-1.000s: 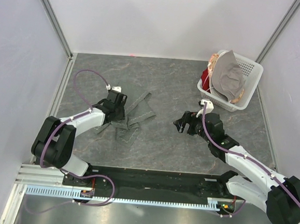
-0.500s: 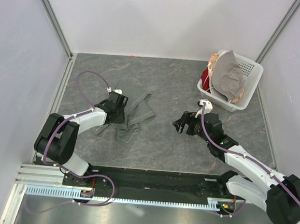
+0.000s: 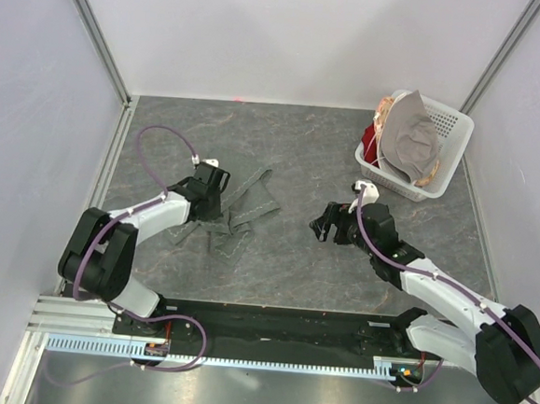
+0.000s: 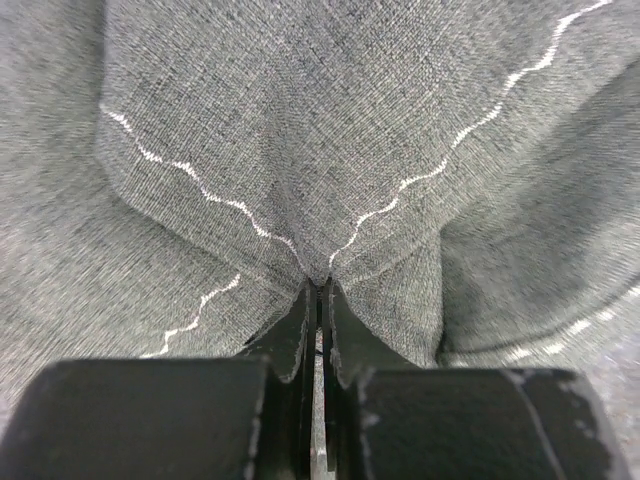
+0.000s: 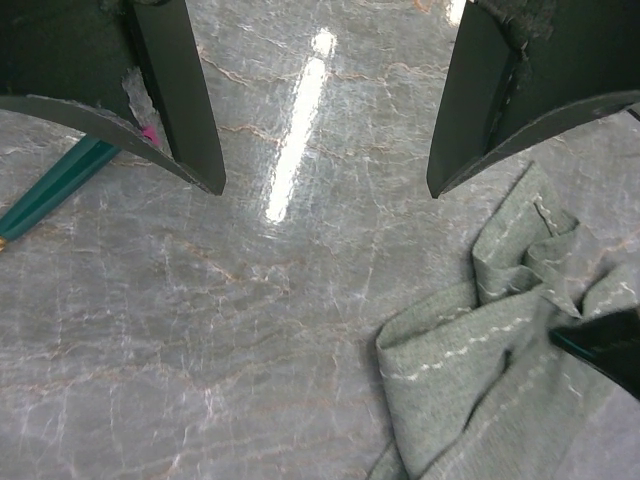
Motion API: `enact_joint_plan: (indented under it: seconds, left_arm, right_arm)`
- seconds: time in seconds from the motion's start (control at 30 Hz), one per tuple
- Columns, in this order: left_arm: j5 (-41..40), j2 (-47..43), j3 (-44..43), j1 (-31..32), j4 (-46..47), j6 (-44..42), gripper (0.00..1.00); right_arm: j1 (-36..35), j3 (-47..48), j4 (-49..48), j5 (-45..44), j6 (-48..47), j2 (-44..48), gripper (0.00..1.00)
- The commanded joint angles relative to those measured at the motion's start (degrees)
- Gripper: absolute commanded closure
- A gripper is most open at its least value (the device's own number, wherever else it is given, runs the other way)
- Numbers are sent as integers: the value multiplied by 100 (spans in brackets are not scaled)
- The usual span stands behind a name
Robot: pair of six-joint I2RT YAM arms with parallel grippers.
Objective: Fold the napkin, place the utensils inside, and roll it up
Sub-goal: Move the napkin to the centre of the board, then flatten the napkin out
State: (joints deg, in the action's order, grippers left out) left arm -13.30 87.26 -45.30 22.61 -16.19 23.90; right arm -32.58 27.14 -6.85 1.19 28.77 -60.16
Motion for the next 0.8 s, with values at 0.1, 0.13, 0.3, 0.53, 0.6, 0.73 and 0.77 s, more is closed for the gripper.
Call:
enact_joint_plan:
  seconds: [0.1,0.13,0.3,0.53,0.6,0.73,0.77]
  left_arm:
    - [-32,-991,-918,-2,-850,-157,98]
    - [-24,-1053,-1024,-28,-982,-201,98]
    - [240,-1317,-1613,-265,-1615,-561,98]
    - [1591,-1353,-1491,-828,-1748,-773,98]
    - [1734,-1300,-1359,-890,-1756,-860,98]
    - [2032,-1229,-1210,-1083,-1756,-948,95]
    - [2068,-1212,-1183,-1109,-1748,-966,94]
  right_arm:
    - [-126,590,-44,-66,-118,-601,9]
    - [-143,730,-44,-49,-109,-689,9]
    - [-485,1258,-27,22,-92,-1445,9]
    - [-1242,2048,-387,13,172,-2596,9]
    - [-1417,2269,-343,-66,234,-3070,10]
    - [-1523,2805,-194,-84,348,-3704,10]
    - [-1523,2876,-141,-84,348,-3852,10]
